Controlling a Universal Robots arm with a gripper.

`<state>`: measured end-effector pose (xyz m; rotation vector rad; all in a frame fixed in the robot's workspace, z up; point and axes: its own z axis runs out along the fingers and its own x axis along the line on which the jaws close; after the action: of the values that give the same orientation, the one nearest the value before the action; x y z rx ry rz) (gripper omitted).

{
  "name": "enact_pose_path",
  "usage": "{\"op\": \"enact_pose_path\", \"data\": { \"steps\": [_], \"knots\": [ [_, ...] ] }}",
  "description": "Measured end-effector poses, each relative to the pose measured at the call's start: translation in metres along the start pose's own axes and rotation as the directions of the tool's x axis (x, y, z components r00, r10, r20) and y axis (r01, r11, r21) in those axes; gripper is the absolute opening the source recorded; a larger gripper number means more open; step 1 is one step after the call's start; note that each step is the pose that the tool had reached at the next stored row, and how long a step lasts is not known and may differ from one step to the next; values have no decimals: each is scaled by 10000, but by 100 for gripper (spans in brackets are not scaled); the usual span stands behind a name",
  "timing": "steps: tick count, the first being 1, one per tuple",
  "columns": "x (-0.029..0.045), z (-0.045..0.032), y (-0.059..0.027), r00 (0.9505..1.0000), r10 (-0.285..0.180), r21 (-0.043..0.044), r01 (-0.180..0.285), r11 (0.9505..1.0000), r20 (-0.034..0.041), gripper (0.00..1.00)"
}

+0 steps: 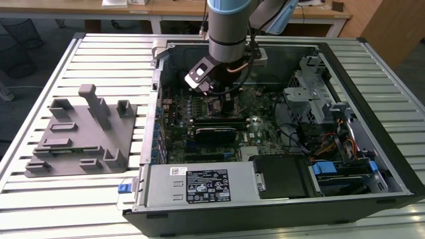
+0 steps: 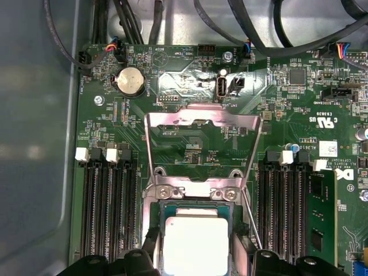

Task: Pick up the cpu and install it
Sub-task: 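Place the cpu into insertion slot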

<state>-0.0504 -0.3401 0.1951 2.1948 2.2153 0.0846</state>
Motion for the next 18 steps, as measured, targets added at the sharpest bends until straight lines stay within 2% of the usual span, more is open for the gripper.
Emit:
{"op": "enact_pose_path", "data": {
  "steps": [10,18],
  "knots": [
    [24,0,0,10000,44,0,-44,10000,-7,60],
    [33,1,0,10000,62,-2,-62,10000,-44,60]
  ]
}}
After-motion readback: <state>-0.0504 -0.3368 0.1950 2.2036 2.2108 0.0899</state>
